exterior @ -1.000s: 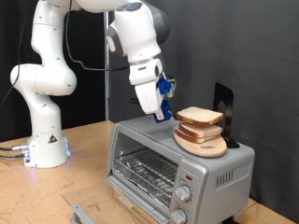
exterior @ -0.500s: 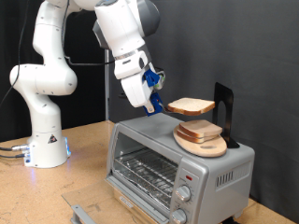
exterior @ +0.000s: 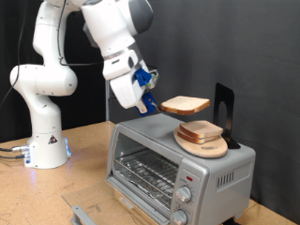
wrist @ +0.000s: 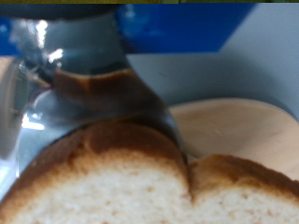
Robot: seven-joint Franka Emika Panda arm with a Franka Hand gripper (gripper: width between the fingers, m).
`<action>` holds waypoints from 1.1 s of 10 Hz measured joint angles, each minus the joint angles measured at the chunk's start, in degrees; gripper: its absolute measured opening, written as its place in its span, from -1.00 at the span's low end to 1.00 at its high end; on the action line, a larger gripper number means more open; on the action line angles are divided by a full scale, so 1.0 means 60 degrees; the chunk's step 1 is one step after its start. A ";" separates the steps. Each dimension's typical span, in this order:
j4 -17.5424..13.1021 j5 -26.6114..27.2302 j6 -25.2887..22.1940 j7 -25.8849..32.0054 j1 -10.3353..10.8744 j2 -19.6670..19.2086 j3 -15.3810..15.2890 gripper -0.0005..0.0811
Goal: Make a piece of toast with the oven
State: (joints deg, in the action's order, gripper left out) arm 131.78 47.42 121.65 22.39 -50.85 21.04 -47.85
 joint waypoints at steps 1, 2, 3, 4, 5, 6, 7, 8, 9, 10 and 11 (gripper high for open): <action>-0.0037 -0.0117 -0.0149 0.0183 -0.0183 -0.0053 0.0211 -0.33; -0.0074 -0.0271 -0.0302 0.0421 -0.0384 -0.0122 0.0379 -0.33; -0.0096 -0.0513 -0.0411 0.0822 -0.0562 -0.0218 0.0536 -0.33; -0.0082 -0.0760 -0.0527 0.1388 -0.0704 -0.0315 0.0695 -0.33; -0.0069 -0.0960 -0.0790 0.1982 -0.0820 -0.0375 0.0890 -0.33; -0.0064 -0.1055 -0.1071 0.2494 -0.0908 -0.0427 0.1117 -0.33; -0.0064 -0.1062 -0.1281 0.2861 -0.0993 -0.0466 0.1322 -0.33; -0.0065 -0.1058 -0.1444 0.3099 -0.1055 -0.0484 0.1493 -0.33; -0.0066 -0.1030 -0.1541 0.3231 -0.1097 -0.0487 0.1656 -0.33; -0.0073 -0.1029 -0.1669 0.3258 -0.1135 -0.0488 0.1792 -0.33; -0.0092 -0.1030 -0.1862 0.3258 -0.1163 -0.0490 0.1867 -0.33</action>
State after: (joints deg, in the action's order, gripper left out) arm 131.23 41.24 110.48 41.94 -57.82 18.09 -36.64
